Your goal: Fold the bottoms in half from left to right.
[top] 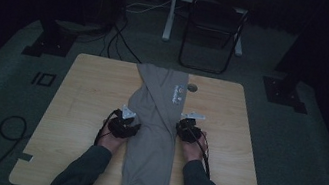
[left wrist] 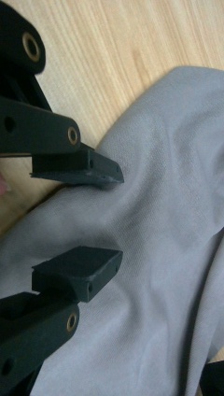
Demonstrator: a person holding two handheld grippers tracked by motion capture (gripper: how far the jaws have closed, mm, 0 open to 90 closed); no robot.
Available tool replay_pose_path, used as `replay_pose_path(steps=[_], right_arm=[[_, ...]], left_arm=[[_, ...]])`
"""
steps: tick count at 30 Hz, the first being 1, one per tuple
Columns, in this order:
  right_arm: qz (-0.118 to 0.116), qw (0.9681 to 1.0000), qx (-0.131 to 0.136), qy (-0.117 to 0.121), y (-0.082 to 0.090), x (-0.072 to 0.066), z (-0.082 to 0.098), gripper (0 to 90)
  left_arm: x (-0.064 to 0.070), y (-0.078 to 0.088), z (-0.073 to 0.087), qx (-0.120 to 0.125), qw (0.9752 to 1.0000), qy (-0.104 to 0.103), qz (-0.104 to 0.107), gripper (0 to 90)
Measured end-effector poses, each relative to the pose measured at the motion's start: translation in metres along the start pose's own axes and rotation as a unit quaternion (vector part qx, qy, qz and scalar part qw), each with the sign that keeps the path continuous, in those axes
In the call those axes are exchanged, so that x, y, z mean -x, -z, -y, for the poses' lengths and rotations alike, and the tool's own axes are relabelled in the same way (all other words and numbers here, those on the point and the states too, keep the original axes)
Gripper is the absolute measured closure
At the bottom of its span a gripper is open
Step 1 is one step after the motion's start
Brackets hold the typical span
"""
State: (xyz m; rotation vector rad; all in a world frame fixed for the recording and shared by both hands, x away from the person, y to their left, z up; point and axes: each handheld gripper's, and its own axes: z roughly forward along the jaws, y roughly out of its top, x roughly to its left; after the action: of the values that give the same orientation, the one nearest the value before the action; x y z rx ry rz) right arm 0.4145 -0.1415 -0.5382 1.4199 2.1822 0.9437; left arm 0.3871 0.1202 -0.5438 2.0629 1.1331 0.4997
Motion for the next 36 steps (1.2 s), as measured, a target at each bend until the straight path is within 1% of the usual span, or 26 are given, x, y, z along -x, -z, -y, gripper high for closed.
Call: replay_pose_path(steps=[1,2,3,4,5,6,7,8,10,12,13,14,15,16,17,19,21,23,25,26,27,29,31,32,34,36], right_arm=[[0.006,1.0,-0.001,-0.005,0.002,0.0,0.001,88.9],[0.011,0.9999,0.005,-0.009,0.004,0.001,0.001,81.8],[0.008,0.9998,0.015,-0.012,0.007,0.001,0.001,76.9],[-0.003,0.9995,0.029,-0.012,0.01,0.0,0.0,71.4],[-0.022,0.9989,0.042,-0.006,0.011,-0.002,-0.003,67.8],[-0.037,0.9981,0.049,0.005,0.011,-0.007,-0.006,63.7],[-0.039,0.9976,0.053,0.023,0.01,-0.012,-0.01,60.0],[-0.034,0.9972,0.054,0.039,0.008,-0.017,-0.013,57.4],[-0.035,0.9963,0.047,0.063,-0.002,-0.026,-0.02,53.7],[-0.021,0.9955,0.027,0.089,-0.018,-0.034,-0.024,50.2],[-0.014,0.9952,0.019,0.094,-0.024,-0.034,-0.025,52.2],[-0.007,0.9955,0.013,0.093,-0.029,-0.033,-0.025,58.3],[-0.018,0.9972,0.015,0.071,-0.03,-0.029,-0.025,72.1],[-0.022,0.9987,0.011,0.045,-0.03,-0.024,-0.026,78.5],[-0.02,0.9993,0.008,0.029,-0.028,-0.019,-0.026,84.2],[-0.031,0.9995,0.006,-0.001,-0.025,-0.01,-0.022,86.9],[-0.037,0.9992,0.006,-0.013,-0.02,-0.004,-0.017,87.4],[-0.052,0.9981,0.007,-0.032,-0.014,0.0,-0.01,87.5],[-0.063,0.9971,0.01,-0.04,-0.008,0.001,-0.003,87.5],[-0.067,0.9969,0.01,-0.04,-0.005,0.0,0.001,87.5],[-0.07,0.9967,0.009,-0.04,-0.002,-0.001,0.004,87.5],[-0.076,0.9962,0.008,-0.041,0.005,-0.003,0.011,87.2],[-0.085,0.9955,0.003,-0.042,0.011,-0.004,0.017,86.0],[-0.088,0.9954,0.004,-0.037,0.013,-0.004,0.019,85.1],[-0.085,0.9959,0.004,-0.032,0.018,-0.003,0.023,83.6],[-0.067,0.9974,0.005,-0.029,0.022,0.0,0.026,83.1]], left_arm=[[0.002,0.001,0.0,-0.001,1.0,-0.003,0.003,57.6],[0.003,0.001,0.001,-0.001,1.0,-0.005,0.005,57.6],[0.003,0.001,0.001,-0.001,1.0,-0.005,0.005,57.6],[0.004,0.001,0.001,0.0,1.0,-0.003,0.004,57.6],[0.004,0.001,0.001,0.0,1.0,-0.003,0.004,57.6],[0.004,0.001,0.001,0.0,1.0,-0.003,0.004,57.6],[0.004,0.001,0.001,0.0,1.0,-0.003,0.004,57.6],[0.004,0.001,0.001,0.0,1.0,-0.003,0.004,57.6],[0.004,0.001,0.001,0.0,1.0,-0.004,0.004,57.6],[0.004,0.002,0.002,0.0,1.0,-0.006,0.005,58.3],[0.004,0.002,0.002,0.0,1.0,-0.007,0.005,59.1],[0.005,0.003,0.003,0.0,1.0,-0.008,0.006,60.0],[0.006,0.004,0.004,0.001,0.9999,-0.007,0.007,61.2],[0.007,0.005,0.005,0.002,0.9999,-0.009,0.009,62.3],[0.008,0.006,0.006,0.001,0.9999,-0.01,0.01,63.2],[0.011,0.01,0.009,0.001,0.9999,-0.01,0.011,63.9],[0.017,0.014,0.013,0.001,0.9998,-0.013,0.012,64.2],[0.024,0.019,0.018,0.002,0.9998,-0.014,0.015,64.6],[0.031,0.026,0.024,-0.001,0.9997,-0.011,0.022,64.9],[0.036,0.03,0.028,0.0,0.9996,-0.011,0.025,67.5],[0.041,0.034,0.032,0.0,0.9995,-0.016,0.027,67.6],[0.049,0.042,0.039,0.001,0.9994,-0.017,0.031,68.0],[0.056,0.049,0.046,0.001,0.9992,-0.02,0.034,68.5],[0.058,0.052,0.048,0.0,0.9992,-0.02,0.035,68.6],[0.061,0.055,0.052,0.002,0.9991,-0.02,0.037,69.2],[0.061,0.058,0.054,0.0,0.9991,-0.02,0.038,69.4]])
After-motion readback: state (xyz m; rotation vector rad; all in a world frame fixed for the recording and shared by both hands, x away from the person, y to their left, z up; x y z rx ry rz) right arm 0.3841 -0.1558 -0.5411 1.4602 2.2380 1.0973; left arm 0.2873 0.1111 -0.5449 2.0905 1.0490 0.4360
